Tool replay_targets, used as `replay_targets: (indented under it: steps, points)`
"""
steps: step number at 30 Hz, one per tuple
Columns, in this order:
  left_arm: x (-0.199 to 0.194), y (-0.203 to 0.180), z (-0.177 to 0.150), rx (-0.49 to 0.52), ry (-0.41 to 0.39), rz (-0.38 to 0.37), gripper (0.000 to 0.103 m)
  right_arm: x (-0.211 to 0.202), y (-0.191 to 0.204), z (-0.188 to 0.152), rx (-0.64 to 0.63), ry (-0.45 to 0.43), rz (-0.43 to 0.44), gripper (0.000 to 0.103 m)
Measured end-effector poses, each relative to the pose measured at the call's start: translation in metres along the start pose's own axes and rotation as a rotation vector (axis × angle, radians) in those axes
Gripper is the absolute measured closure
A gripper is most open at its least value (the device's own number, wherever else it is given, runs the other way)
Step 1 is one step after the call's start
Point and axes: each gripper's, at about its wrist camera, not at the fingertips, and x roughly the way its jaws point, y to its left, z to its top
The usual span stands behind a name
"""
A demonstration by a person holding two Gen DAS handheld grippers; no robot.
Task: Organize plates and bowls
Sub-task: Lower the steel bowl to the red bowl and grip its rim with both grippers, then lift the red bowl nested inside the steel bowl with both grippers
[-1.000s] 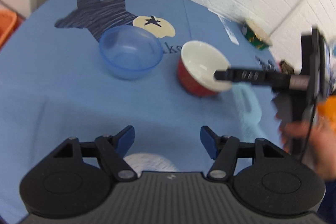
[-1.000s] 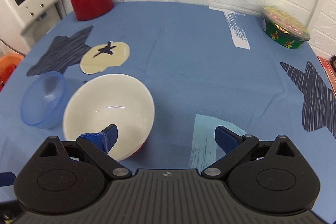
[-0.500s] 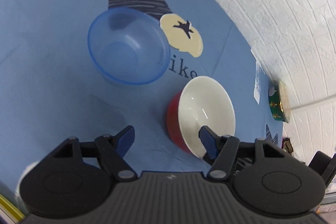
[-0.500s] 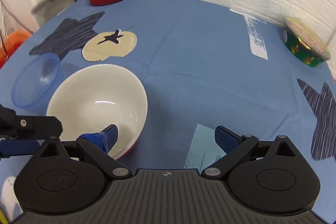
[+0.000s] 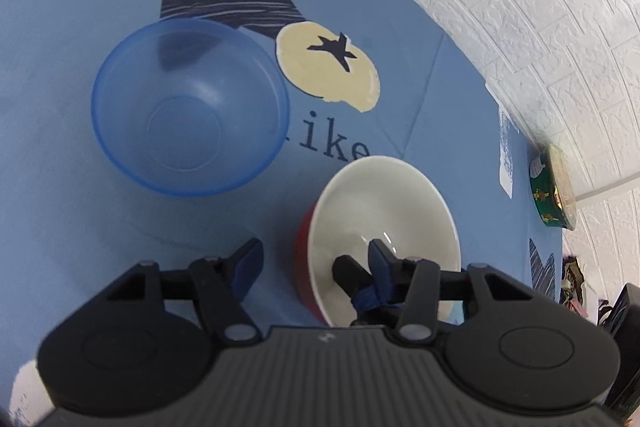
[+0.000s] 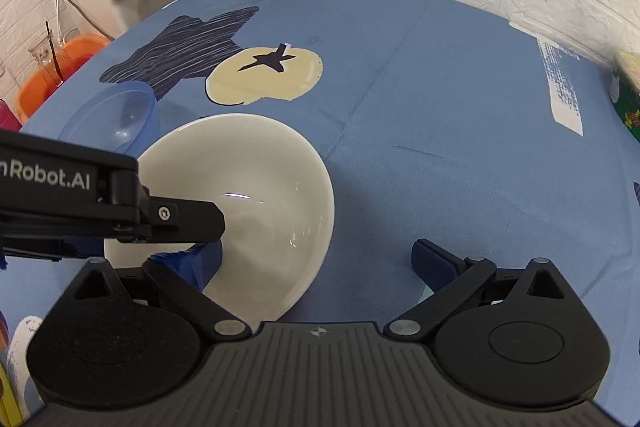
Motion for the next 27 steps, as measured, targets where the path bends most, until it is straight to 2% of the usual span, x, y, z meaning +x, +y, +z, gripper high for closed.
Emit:
replay_targets:
  steps: [3,5,7,9,14,16,22,27]
  points:
    - [0.001,-0.001,0.001,0.022,0.006,-0.001,0.068,-0.002,0.004,0.000,-0.005,0.010,0.003,0.018]
    - [0.003,-0.001,0.002,0.052,0.018,0.000,0.090,-0.007,0.010,-0.005,-0.024,-0.011,0.029,0.021]
    - [0.006,0.000,0.005,0.072,0.045,-0.022,0.097,-0.010,0.019,-0.009,-0.033,-0.016,0.069,0.027]
    - [0.005,-0.003,0.005,0.128,0.054,-0.021,0.098,-0.018,0.024,-0.010,-0.006,-0.031,0.101,0.035]
    - [-0.002,-0.005,0.002,0.203,0.093,-0.015,0.097,-0.024,0.029,-0.009,0.065,0.031,0.112,0.036]
    - [-0.006,0.000,0.001,0.189,0.113,-0.022,0.097,-0.026,0.028,-0.013,0.110,0.058,0.124,0.036]
    - [-0.029,0.002,-0.020,0.255,0.137,-0.013,0.098,-0.046,0.041,-0.029,0.168,0.103,0.127,0.036]
    - [-0.042,0.012,-0.036,0.230,0.189,-0.037,0.098,-0.065,0.050,-0.048,0.210,0.131,0.100,0.035]
